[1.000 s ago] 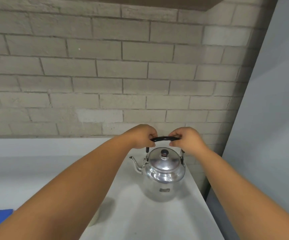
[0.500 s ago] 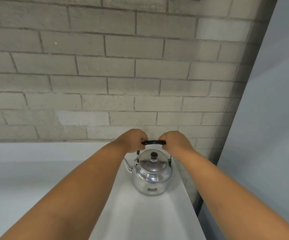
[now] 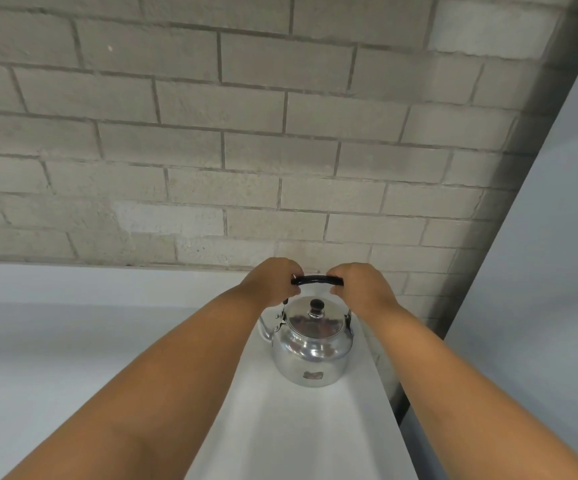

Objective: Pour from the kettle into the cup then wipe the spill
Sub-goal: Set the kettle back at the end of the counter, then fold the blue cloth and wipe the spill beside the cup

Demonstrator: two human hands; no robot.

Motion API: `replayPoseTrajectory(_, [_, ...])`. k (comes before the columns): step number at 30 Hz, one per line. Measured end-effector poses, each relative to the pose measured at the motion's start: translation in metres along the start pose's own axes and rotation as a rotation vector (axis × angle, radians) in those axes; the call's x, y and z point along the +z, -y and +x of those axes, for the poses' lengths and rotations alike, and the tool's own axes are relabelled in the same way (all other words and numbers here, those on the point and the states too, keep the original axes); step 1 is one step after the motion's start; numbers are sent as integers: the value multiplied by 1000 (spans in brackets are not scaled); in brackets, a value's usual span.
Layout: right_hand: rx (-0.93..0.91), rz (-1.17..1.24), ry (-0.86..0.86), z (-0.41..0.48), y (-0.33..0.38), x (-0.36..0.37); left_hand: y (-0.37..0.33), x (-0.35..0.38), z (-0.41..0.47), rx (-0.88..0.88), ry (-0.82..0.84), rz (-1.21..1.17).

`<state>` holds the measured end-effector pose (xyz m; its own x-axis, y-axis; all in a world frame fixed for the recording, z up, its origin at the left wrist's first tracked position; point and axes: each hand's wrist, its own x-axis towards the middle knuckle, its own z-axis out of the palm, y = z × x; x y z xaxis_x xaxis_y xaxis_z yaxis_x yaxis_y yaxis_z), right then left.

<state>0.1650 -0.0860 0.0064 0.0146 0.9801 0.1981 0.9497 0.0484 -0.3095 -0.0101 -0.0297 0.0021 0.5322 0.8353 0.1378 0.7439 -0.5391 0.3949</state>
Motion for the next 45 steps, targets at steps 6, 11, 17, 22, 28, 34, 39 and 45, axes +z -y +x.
replayPoseTrajectory(6, [42, 67, 17, -7, 4, -5, 6, -4, -14, -76, 3, -176])
replayPoseTrajectory(11, [54, 93, 2, -16, 22, -9, 12, -14, -39, -103, -32, -309])
replayPoseTrajectory(17, [-27, 138, -63, -35, 62, -8, 28, -37, -90, -132, -84, -400])
replayPoseTrajectory(22, [-128, 208, -83, -50, 111, -4, 45, -64, -157, -157, -165, -450])
replayPoseTrajectory(28, [-297, 297, 14, -63, 207, 19, 93, -92, -284, -311, -350, -491])
replayPoseTrajectory(34, [-482, 310, 220, -77, 334, 66, 166, -79, -424, -782, -720, -539])
replayPoseTrajectory(39, [-518, 301, 431, -88, 427, 132, 223, -60, -484, -1103, -724, -270])
replayPoseTrajectory(45, [-427, 188, 609, -96, 485, 214, 258, -50, -503, -1306, -339, 20])
